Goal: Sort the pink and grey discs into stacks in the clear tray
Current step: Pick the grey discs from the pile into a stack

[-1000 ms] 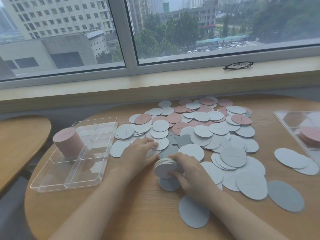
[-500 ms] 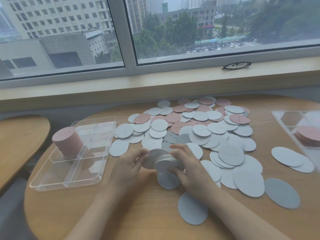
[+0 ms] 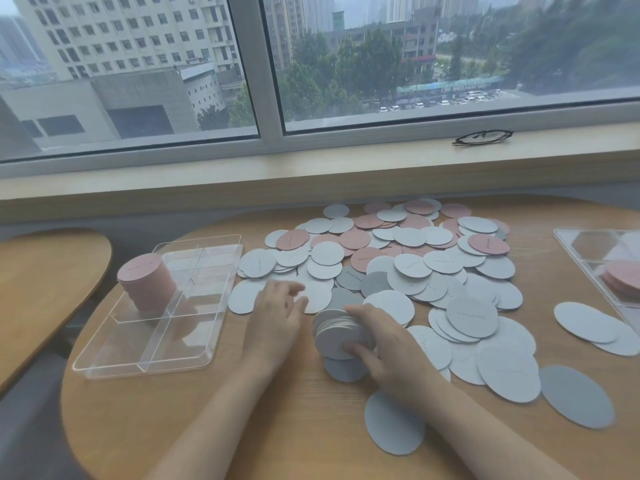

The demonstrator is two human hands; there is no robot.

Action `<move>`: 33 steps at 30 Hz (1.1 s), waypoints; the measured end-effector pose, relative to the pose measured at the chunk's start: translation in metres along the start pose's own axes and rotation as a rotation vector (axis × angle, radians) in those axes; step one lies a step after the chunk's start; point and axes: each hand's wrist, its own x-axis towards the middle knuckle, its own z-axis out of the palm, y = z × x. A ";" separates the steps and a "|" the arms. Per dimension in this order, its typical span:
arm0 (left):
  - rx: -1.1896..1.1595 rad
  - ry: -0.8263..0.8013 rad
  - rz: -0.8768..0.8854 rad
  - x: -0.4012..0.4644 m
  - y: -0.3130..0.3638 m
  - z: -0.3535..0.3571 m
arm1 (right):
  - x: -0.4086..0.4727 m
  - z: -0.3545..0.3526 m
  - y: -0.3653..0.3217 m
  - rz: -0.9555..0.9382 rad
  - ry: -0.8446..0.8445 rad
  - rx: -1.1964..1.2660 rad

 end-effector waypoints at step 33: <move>-0.439 -0.313 -0.045 -0.030 0.014 -0.042 | 0.001 -0.001 0.001 -0.029 0.008 0.104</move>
